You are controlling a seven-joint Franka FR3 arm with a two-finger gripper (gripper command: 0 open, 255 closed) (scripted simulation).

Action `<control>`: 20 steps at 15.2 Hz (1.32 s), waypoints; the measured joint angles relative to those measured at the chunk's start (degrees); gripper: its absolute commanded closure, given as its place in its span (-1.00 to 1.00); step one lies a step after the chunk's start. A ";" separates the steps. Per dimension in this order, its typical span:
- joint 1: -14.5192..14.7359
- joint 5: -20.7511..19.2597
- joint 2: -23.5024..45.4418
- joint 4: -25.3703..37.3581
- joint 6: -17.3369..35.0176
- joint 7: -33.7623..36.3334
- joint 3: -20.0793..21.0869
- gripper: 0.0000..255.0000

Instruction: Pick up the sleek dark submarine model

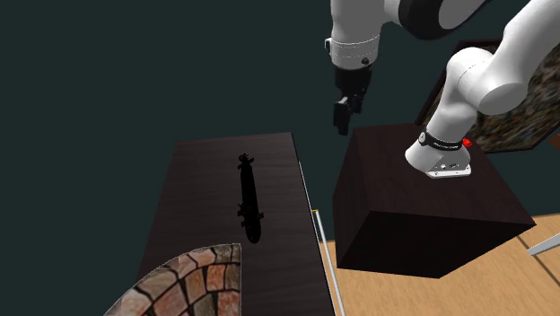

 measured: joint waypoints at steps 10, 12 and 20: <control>-0.44 -8.01 23.80 14.42 8.63 27.80 5.52 -1.00; 0.43 -10.69 29.50 18.97 9.31 33.16 5.10 -1.00; 5.54 -17.30 48.17 37.18 8.99 49.81 0.39 -1.00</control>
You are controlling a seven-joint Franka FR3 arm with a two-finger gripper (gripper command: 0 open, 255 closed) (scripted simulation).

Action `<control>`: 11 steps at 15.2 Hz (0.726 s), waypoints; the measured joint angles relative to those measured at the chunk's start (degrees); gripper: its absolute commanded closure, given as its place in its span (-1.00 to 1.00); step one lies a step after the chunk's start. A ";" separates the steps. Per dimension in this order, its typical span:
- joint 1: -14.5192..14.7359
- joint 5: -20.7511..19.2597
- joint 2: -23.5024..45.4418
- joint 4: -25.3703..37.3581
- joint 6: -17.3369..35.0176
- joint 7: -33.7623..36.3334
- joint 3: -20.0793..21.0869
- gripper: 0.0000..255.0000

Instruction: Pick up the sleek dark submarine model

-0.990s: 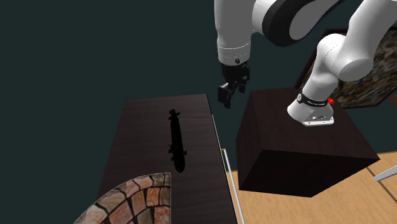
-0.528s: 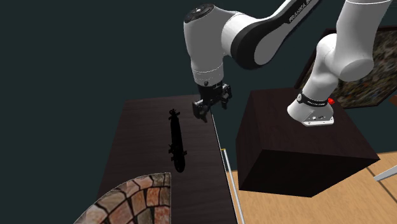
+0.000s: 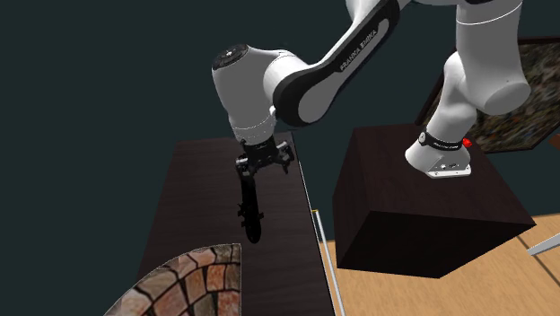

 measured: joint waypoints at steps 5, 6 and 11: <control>3.43 -1.76 12.12 15.27 -2.87 7.62 -3.76 -1.00; 3.62 -1.88 13.27 16.20 -2.62 8.29 -4.16 -1.00; 4.17 -2.37 16.23 17.31 -0.73 9.20 -4.87 -1.00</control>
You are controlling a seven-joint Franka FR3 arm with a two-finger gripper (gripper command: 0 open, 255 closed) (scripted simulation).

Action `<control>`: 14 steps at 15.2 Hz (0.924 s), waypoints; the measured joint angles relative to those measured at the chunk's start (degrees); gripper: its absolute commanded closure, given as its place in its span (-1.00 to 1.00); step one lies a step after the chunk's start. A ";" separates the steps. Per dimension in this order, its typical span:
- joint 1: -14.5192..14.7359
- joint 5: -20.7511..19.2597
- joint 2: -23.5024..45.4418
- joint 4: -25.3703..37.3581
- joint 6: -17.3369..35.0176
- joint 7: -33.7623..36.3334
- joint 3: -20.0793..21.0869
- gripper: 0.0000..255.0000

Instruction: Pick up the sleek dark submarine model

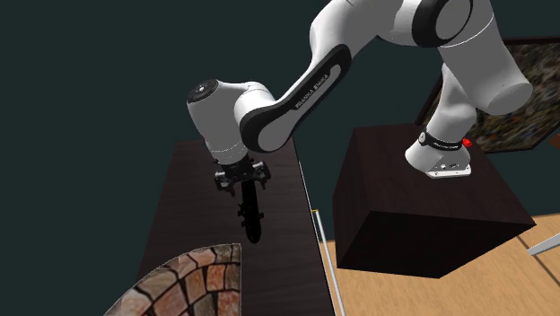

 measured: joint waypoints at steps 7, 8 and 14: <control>0.25 -0.29 1.52 0.57 0.99 0.05 -0.26 1.00; 0.26 -0.29 1.54 0.60 0.99 0.05 -0.26 1.00; 0.25 -0.29 1.54 0.62 1.01 0.02 -0.25 1.00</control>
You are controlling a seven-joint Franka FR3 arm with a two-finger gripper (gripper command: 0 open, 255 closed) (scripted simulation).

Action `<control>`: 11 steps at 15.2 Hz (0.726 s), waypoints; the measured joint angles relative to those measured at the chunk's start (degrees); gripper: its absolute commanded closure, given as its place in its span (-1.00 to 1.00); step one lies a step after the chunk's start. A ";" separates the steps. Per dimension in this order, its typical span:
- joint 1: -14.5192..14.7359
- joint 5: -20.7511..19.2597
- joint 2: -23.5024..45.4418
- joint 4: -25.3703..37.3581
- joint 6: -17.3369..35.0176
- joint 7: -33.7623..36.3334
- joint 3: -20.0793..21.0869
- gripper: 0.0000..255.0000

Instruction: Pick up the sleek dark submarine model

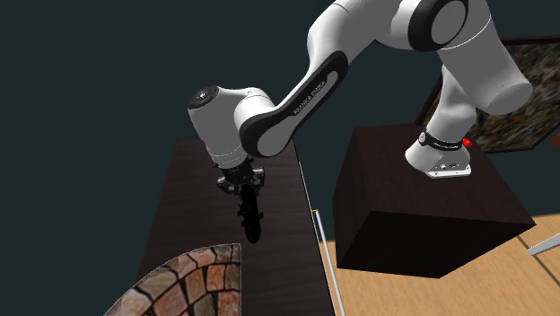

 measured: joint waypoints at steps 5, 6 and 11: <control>-0.28 0.39 -1.81 -0.12 -1.77 -0.09 0.31 1.00; -0.42 0.50 -2.41 -0.34 -2.15 -0.16 0.40 1.00; -0.46 0.90 -3.98 0.84 -4.84 -0.23 0.73 1.00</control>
